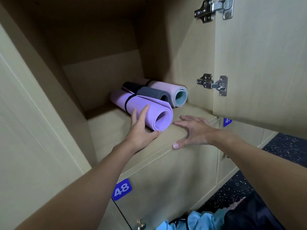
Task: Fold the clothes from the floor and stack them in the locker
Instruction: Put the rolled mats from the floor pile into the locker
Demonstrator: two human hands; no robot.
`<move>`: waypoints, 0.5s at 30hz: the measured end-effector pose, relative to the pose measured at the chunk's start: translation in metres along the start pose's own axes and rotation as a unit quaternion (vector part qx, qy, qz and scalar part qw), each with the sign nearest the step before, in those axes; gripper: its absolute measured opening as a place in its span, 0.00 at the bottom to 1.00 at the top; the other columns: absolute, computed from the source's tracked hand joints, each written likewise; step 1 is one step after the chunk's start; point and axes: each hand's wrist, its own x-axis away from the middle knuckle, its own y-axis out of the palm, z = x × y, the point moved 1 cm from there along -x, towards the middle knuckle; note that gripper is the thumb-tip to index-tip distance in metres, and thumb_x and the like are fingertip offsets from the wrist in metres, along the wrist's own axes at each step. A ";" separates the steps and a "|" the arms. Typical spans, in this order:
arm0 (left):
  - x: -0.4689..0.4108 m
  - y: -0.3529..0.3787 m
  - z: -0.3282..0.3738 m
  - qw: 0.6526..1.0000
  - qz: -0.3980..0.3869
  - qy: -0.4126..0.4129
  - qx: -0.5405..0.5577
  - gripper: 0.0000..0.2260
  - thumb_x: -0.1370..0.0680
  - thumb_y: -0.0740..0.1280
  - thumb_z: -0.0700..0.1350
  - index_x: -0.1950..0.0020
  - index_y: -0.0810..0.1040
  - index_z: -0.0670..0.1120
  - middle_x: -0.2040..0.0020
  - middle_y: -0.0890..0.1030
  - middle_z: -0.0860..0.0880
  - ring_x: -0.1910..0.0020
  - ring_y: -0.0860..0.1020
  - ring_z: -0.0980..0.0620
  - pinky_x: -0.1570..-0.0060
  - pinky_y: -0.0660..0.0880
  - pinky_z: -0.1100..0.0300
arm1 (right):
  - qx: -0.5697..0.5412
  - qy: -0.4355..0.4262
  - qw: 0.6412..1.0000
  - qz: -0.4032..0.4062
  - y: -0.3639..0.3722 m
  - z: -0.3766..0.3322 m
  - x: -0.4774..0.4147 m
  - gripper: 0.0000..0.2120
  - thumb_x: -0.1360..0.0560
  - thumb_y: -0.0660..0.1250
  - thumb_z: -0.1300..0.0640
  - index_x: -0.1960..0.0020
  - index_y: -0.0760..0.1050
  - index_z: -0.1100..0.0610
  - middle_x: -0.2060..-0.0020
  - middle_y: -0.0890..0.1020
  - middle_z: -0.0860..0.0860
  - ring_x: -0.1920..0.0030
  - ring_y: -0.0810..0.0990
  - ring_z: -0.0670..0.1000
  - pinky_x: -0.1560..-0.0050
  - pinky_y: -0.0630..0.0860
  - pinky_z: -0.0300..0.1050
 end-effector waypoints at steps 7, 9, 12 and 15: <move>-0.012 -0.002 -0.010 0.996 0.078 0.011 -0.041 0.33 0.23 0.65 0.31 0.23 0.62 0.56 0.23 0.56 0.46 0.30 0.70 0.49 0.49 0.63 0.78 | -0.001 0.003 1.000 0.018 0.002 0.000 -0.001 0.49 0.40 0.74 0.29 0.24 0.60 0.39 0.20 0.52 0.45 0.21 0.45 0.44 0.25 0.40 0.45; -0.015 -0.002 -0.010 0.995 0.083 0.020 -0.049 0.33 0.23 0.66 0.31 0.24 0.63 0.56 0.24 0.58 0.47 0.35 0.72 0.52 0.50 0.63 0.79 | -0.009 0.001 1.000 0.021 0.003 0.001 -0.001 0.49 0.40 0.74 0.29 0.24 0.60 0.39 0.20 0.52 0.45 0.21 0.46 0.44 0.25 0.41 0.46; -0.019 -0.002 -0.010 0.994 0.089 0.024 -0.061 0.33 0.24 0.67 0.30 0.25 0.63 0.54 0.25 0.59 0.47 0.42 0.71 0.56 0.50 0.63 0.79 | -0.012 0.000 1.000 0.021 0.002 0.001 -0.001 0.49 0.40 0.74 0.30 0.24 0.61 0.39 0.20 0.53 0.45 0.21 0.46 0.44 0.25 0.41 0.45; -0.026 -0.003 -0.014 0.992 0.098 0.014 -0.074 0.34 0.24 0.67 0.30 0.24 0.62 0.53 0.24 0.60 0.47 0.35 0.71 0.51 0.47 0.61 0.75 | -0.016 -0.001 1.000 0.024 0.003 0.002 0.000 0.48 0.40 0.75 0.30 0.24 0.61 0.39 0.20 0.53 0.45 0.21 0.46 0.44 0.25 0.41 0.45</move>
